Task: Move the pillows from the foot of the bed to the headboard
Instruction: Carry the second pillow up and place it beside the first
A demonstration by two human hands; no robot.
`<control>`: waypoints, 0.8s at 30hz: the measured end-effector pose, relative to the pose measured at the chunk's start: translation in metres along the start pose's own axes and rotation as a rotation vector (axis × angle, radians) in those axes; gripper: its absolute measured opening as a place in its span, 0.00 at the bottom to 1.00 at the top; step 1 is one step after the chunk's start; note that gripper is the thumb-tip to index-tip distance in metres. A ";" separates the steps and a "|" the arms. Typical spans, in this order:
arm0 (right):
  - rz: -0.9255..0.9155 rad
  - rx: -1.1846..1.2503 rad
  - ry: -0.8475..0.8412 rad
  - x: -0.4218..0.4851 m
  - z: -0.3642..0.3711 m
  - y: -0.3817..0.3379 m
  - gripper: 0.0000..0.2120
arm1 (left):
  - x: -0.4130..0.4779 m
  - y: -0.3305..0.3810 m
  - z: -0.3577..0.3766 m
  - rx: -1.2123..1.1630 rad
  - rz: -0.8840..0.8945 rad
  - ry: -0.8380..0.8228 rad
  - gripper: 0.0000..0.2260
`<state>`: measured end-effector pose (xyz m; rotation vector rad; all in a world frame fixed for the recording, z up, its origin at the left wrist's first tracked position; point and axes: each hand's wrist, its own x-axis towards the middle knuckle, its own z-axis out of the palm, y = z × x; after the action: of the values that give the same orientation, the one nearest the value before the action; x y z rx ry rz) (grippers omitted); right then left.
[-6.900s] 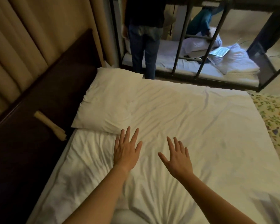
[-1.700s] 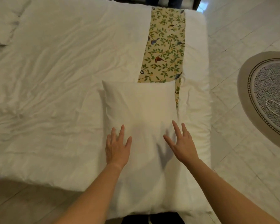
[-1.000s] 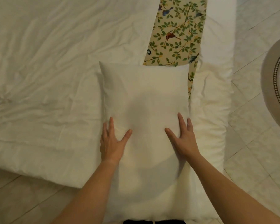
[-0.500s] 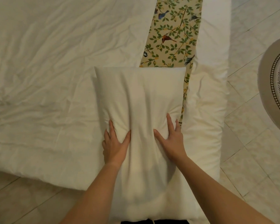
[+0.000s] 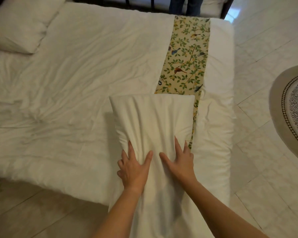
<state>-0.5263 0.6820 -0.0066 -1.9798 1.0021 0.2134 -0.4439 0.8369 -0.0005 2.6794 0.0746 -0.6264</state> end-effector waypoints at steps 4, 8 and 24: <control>-0.033 -0.057 0.015 -0.024 -0.015 -0.019 0.47 | -0.027 0.005 -0.026 0.027 -0.006 0.058 0.46; -0.101 -0.071 0.013 -0.054 -0.031 -0.038 0.46 | -0.056 0.007 -0.055 0.017 -0.010 0.101 0.45; -0.382 -0.211 -0.007 -0.161 -0.018 -0.141 0.43 | -0.136 -0.060 -0.171 -0.140 -0.125 0.330 0.44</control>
<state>-0.5347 0.8002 0.1728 -2.3167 0.5972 0.1168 -0.5028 0.9620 0.1789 2.6280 0.3637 -0.1997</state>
